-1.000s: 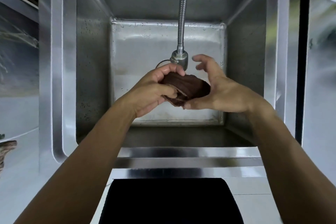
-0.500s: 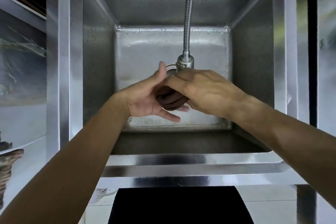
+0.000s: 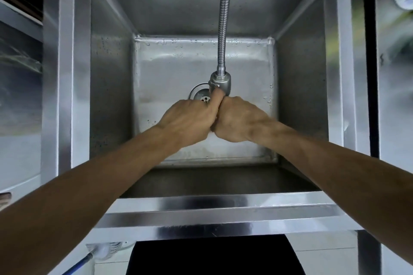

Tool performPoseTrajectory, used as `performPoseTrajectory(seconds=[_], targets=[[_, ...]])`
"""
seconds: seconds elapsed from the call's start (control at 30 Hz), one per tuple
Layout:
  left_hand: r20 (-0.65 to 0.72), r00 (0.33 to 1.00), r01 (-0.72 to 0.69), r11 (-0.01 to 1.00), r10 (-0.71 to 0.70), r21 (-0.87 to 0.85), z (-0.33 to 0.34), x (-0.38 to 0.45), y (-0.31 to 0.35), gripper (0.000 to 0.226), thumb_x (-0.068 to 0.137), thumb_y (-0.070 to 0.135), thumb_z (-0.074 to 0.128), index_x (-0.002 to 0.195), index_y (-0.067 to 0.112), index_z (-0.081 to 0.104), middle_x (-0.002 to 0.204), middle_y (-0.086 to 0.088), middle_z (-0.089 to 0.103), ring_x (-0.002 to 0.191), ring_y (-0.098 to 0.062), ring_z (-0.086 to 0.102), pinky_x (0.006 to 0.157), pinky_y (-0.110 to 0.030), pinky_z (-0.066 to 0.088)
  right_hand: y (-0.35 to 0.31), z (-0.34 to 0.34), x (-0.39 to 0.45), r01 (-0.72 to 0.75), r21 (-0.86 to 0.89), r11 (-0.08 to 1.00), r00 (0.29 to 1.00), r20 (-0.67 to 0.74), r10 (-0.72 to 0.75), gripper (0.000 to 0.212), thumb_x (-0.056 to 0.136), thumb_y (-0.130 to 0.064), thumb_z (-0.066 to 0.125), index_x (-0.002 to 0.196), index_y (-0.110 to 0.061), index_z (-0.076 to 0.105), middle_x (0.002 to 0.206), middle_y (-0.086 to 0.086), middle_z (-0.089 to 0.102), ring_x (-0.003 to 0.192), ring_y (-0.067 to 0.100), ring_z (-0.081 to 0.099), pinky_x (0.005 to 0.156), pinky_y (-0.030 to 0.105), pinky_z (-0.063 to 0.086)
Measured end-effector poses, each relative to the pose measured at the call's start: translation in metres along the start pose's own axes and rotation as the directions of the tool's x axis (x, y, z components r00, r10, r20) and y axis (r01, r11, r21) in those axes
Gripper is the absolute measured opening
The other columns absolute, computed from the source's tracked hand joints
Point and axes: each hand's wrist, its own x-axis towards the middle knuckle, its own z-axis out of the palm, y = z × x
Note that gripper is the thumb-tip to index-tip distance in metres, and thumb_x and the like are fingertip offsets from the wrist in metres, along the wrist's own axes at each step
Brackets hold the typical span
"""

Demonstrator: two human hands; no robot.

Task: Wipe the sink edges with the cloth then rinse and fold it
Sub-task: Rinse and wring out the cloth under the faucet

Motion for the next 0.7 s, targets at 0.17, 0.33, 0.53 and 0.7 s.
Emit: performPoseTrajectory(seconds=[0.17, 0.33, 0.53, 0.7], targets=[[-0.244, 0.951, -0.139, 0.967, 0.190, 0.212, 0.007, 0.001, -0.018, 0.062, 0.074, 0.008, 0.078, 0.120, 0.009, 0.037, 0.060, -0.002, 0.051, 0.040, -0.028, 0.045, 0.041, -0.027, 0.027, 0.001, 0.007, 0.006, -0.054, 0.501, 0.864, 0.991, 0.136, -0.017, 0.012, 0.081, -0.004, 0.063, 0.074, -0.010, 0.055, 0.055, 0.004, 0.049, 0.047, 0.014, 0.043, 0.044, 0.028, 0.035], [-0.344, 0.908, -0.180, 0.964, 0.240, 0.198, 0.013, -0.009, -0.022, 0.051, 0.080, 0.016, 0.077, 0.118, 0.011, 0.044, 0.061, -0.003, 0.058, 0.036, -0.025, 0.044, 0.040, -0.024, 0.028, 0.023, -0.004, 0.005, -0.120, 0.557, 0.822, 0.952, 0.299, -0.063, 0.016, 0.083, 0.000, 0.072, 0.088, -0.008, 0.059, 0.063, 0.004, 0.054, 0.051, 0.013, 0.048, 0.046, 0.027, 0.039], [-0.044, 0.994, 0.083, 0.961, -0.098, -0.265, 0.002, -0.020, -0.018, 0.027, 0.101, 0.051, 0.046, 0.120, 0.032, 0.048, 0.079, 0.006, 0.066, 0.071, -0.023, 0.064, 0.061, -0.034, 0.043, 0.041, 0.002, -0.008, -0.048, 0.428, 0.903, 0.995, 0.103, 0.004, 0.026, 0.089, -0.031, 0.079, 0.107, -0.034, 0.061, 0.091, -0.015, 0.068, 0.084, 0.002, 0.064, 0.073, 0.016, 0.048], [0.522, 0.848, 0.527, 0.042, -0.087, -0.849, 0.001, -0.009, -0.021, 0.025, 0.103, 0.043, 0.053, 0.100, 0.021, 0.064, 0.060, 0.003, 0.041, 0.047, -0.012, 0.030, 0.047, -0.026, 0.023, 0.031, 0.026, -0.038, 0.074, 0.002, 0.997, 0.887, -0.458, -0.065, 0.091, 0.083, -0.035, 0.082, 0.155, -0.019, 0.029, 0.145, 0.006, 0.045, 0.131, 0.024, 0.048, 0.111, 0.041, 0.046]])
